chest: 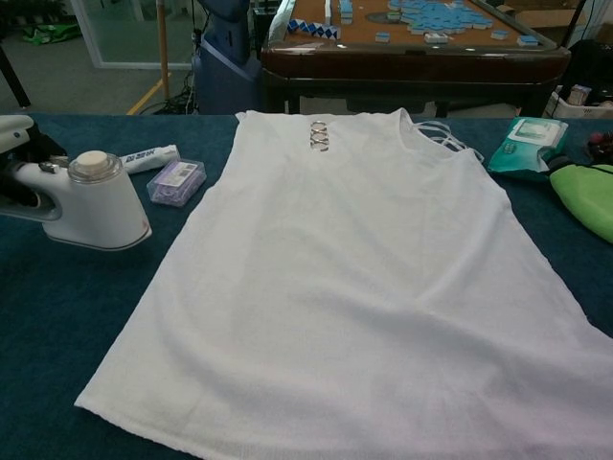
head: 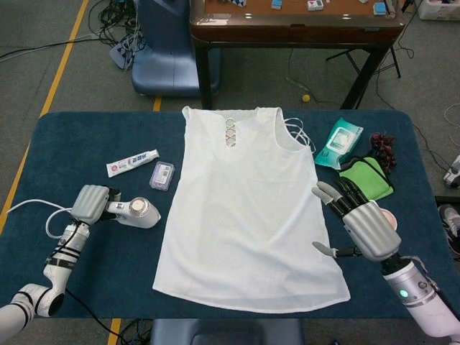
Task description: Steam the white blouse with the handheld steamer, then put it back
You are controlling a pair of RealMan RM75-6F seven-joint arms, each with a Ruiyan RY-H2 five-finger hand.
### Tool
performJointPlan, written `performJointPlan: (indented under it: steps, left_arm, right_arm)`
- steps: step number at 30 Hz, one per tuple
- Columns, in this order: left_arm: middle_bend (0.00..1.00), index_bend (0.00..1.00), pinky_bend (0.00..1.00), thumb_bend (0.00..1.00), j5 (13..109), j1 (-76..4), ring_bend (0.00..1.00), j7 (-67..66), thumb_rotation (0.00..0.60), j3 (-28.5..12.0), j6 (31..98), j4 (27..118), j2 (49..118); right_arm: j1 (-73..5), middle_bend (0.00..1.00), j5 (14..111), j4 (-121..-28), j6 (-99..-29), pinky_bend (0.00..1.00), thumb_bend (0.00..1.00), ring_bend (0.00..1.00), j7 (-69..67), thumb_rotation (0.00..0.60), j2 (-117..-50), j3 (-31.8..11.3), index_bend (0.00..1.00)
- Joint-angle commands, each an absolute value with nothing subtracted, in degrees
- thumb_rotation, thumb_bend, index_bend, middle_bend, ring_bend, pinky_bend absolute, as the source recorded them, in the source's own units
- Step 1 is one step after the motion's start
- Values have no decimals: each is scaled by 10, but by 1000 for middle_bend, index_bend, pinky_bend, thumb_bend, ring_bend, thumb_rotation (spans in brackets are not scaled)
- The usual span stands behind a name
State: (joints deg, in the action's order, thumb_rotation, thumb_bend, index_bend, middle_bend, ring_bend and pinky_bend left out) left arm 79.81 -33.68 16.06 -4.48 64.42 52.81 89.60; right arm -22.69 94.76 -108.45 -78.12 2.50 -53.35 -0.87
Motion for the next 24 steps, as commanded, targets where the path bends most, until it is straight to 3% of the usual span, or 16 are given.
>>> performJointPlan:
  steps: [1, 13, 17, 24]
  left_arm:
    - [670, 787, 569, 246, 798, -333, 566, 167, 600, -46, 639, 485, 922]
    - [665, 755, 567, 246, 806, -335, 550, 176, 600, -52, 636, 425, 967]
    - [575, 613, 523, 246, 804, -335, 481, 162, 600, -52, 625, 434, 964]
    - [280, 273, 356, 207, 785, -332, 257, 115, 600, -56, 596, 485, 941]
  right_arm:
    - [-223, 102, 946, -1082, -778, 0, 244, 0, 25, 306, -534, -8, 0]
    - [-210, 102, 943, -1074, -766, 0, 245, 0, 21, 306, -537, -7, 0]
    - [-206, 101, 943, -1070, -765, 0, 244, 0, 18, 306, -537, -7, 0]
    - [-202, 101, 946, -1061, -766, 0, 245, 0, 8, 306, -540, -11, 0]
